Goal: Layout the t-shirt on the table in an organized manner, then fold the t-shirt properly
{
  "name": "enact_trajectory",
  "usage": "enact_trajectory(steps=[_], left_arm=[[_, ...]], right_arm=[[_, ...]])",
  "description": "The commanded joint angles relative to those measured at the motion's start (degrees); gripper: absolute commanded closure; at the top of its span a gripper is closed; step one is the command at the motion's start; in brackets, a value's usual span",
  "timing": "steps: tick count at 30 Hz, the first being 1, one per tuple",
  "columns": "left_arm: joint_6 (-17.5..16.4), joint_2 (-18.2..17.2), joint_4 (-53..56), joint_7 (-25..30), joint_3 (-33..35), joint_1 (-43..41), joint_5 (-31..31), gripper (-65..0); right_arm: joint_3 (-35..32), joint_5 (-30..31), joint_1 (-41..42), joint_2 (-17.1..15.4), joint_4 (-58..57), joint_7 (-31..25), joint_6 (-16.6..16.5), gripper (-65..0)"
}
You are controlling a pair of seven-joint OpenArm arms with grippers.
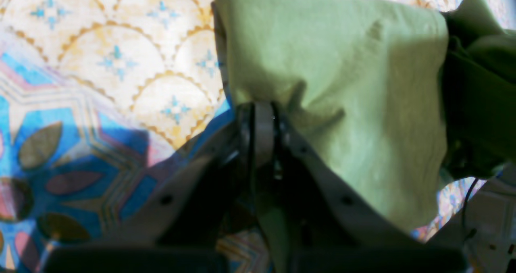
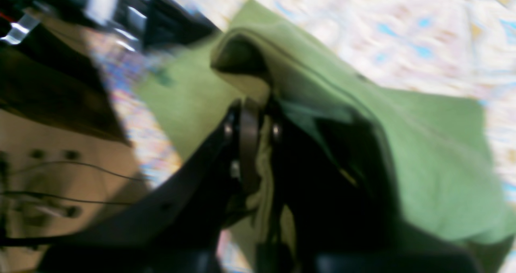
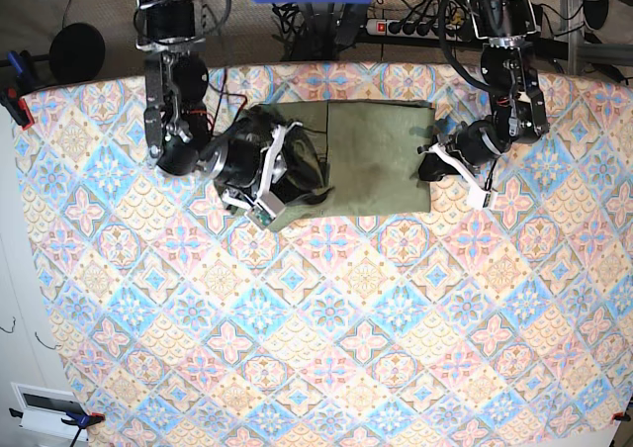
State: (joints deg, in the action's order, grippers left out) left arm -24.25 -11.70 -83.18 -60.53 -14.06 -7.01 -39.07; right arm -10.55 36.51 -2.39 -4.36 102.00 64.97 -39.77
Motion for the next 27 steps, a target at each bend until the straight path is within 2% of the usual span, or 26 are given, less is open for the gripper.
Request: enact_trajectory(steps=[1, 7, 12, 18, 23, 27], left_arm=[[0.2, 0.1, -0.1, -1.4, 0.2, 0.1, 1.2, 0.0], [0.2, 1.5, -0.1, -1.4, 2.9, 0.1, 1.1, 0.0], [0.2, 2.4, -0.1, 0.5, 3.1, -0.1, 1.2, 0.0], [0.2, 2.4, -0.1, 0.9, 5.7, -0.5, 1.2, 0.0], [0.2, 2.4, -0.1, 0.9, 5.6, -1.0, 1.0, 0.0], [0.2, 2.4, -0.1, 1.0, 5.5, -1.6, 0.9, 0.0]], right_arm=[[-1.5, 0.5, 2.0, 0.2, 0.9, -1.8, -0.2, -0.1], [-10.6, -6.1, 6.5, 0.5, 0.1, -1.8, -0.2, -0.1], [-17.3, -12.6, 6.7, 4.7, -3.4, -1.9, -0.2, -0.1], [-25.0, -21.2, 11.3, 7.4, -8.4, -2.2, -0.2, -0.2], [-29.5, -27.3, 14.3, 8.5, -13.1, -8.3, -0.2, -0.3], [-29.7, -27.7, 14.3, 8.5, -12.9, -9.0, -0.2, -1.3]])
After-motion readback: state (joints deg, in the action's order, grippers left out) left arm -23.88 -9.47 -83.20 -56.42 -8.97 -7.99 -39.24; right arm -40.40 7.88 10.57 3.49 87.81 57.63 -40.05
